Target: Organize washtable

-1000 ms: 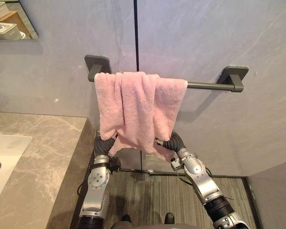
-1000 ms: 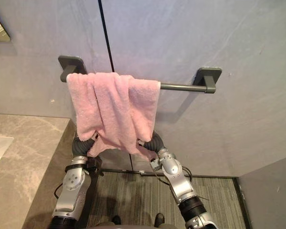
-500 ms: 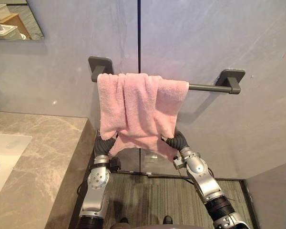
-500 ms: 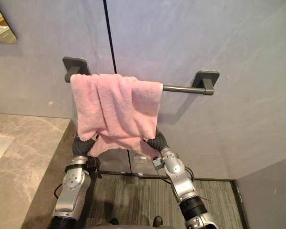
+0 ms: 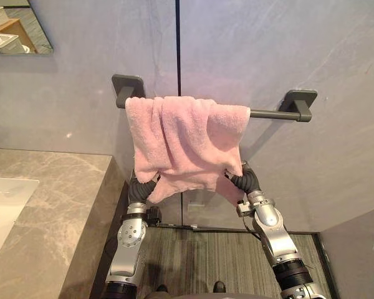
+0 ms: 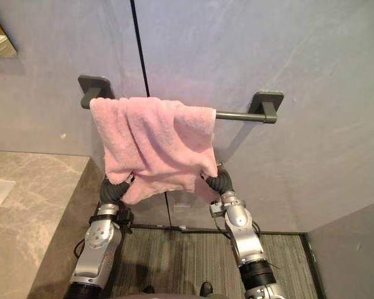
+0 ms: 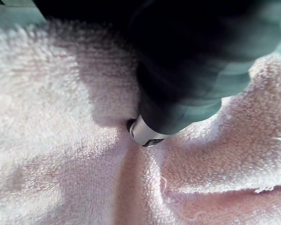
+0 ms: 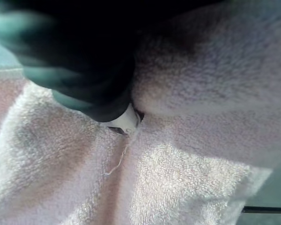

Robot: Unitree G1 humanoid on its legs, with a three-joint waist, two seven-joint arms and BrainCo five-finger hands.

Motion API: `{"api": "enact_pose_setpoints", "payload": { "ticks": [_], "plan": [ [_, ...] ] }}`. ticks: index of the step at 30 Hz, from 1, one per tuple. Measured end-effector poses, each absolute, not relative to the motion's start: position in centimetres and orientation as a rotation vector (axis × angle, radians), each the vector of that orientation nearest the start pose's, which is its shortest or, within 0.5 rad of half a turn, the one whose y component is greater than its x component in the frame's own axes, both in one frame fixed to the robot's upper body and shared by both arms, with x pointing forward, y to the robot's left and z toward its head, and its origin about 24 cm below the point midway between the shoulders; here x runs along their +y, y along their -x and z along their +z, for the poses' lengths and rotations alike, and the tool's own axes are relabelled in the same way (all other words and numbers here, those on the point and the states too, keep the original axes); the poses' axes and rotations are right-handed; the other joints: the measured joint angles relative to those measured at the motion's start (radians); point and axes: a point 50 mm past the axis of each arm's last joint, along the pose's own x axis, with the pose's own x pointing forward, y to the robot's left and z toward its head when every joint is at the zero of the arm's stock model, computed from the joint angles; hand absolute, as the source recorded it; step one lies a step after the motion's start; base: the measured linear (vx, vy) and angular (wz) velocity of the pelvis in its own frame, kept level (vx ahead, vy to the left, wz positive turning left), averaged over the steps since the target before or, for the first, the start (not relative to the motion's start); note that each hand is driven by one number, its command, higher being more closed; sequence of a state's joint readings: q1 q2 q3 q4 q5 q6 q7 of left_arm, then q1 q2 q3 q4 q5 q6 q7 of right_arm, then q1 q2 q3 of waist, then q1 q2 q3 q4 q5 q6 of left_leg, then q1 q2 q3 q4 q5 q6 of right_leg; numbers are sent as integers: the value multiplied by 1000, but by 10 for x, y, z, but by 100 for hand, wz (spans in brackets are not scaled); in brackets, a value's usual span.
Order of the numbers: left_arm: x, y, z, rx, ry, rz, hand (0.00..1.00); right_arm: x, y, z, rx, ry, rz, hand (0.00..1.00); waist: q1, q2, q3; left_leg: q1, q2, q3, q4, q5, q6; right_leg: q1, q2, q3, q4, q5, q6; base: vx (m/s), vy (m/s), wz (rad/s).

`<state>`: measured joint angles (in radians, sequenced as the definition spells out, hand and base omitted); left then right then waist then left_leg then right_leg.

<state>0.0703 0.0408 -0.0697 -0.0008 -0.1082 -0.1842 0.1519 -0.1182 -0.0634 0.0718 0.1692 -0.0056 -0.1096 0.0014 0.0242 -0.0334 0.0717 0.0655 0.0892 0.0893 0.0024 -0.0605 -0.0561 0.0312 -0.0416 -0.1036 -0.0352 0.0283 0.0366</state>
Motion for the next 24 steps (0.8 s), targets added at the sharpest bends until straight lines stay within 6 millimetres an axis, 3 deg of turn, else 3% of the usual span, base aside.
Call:
{"api": "enact_pose_setpoints", "payload": {
  "ticks": [11, 24],
  "plan": [
    [147, -238, 42, -108, 99, 80, 100, -142, -265, 29, -5, 47, 64, 100, -10, 36, -5, 2, 0, 5, 2, 0, 0, 0, 0, 6, 1, 0, 0, -3, 0, 0],
    [148, -230, 23, -20, 174, 125, 100, -139, -259, 21, 29, 5, 42, 100, -9, 37, -5, 18, -1, 12, -3, 0, 0, 6, -2, 13, 14, -3, 5, -18, 1, -2]
  ]
}}
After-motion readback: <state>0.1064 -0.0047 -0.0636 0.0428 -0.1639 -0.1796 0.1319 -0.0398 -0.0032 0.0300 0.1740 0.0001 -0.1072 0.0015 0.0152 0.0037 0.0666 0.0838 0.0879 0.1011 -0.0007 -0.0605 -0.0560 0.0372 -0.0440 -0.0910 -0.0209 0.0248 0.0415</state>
